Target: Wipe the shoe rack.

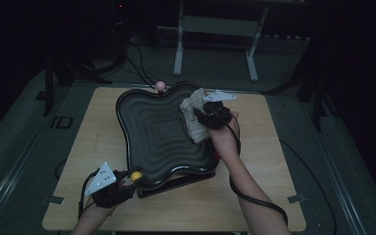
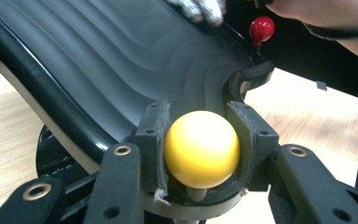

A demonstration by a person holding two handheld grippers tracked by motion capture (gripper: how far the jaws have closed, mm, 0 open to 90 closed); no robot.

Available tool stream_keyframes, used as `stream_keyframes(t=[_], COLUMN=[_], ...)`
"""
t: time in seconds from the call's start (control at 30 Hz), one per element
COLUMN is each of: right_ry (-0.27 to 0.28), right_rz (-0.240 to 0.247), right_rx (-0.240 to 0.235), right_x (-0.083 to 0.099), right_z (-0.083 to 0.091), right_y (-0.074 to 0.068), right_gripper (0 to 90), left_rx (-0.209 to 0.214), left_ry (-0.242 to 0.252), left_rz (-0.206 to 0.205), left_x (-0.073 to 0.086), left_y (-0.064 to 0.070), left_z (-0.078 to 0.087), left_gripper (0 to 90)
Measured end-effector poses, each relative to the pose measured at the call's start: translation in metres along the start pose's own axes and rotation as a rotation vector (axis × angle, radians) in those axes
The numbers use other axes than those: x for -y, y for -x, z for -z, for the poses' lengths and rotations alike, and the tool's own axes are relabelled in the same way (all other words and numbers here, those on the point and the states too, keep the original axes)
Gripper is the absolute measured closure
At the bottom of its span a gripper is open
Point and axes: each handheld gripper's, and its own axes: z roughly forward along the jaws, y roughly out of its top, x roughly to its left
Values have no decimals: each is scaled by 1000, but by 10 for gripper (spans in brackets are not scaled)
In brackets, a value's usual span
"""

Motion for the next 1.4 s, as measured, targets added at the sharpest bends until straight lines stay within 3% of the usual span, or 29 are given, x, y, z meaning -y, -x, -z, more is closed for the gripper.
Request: stream_keyframes(t=[0.87, 1.07, 1.4], right_ry=[-4, -1, -13], right_rz=[63, 86, 72], right_rx=[-57, -76, -77], right_x=[58, 65, 62], right_z=[34, 38, 36], right_y=[-13, -12, -9], right_gripper=[690, 690, 691], left_rx=[-6, -6, -4], left_ry=[-2, -1, 4], left_rz=[-2, -1, 2], left_x=[0, 0, 0], left_y=[1, 1, 5], left_z=[0, 0, -3], left_gripper=[595, 595, 595])
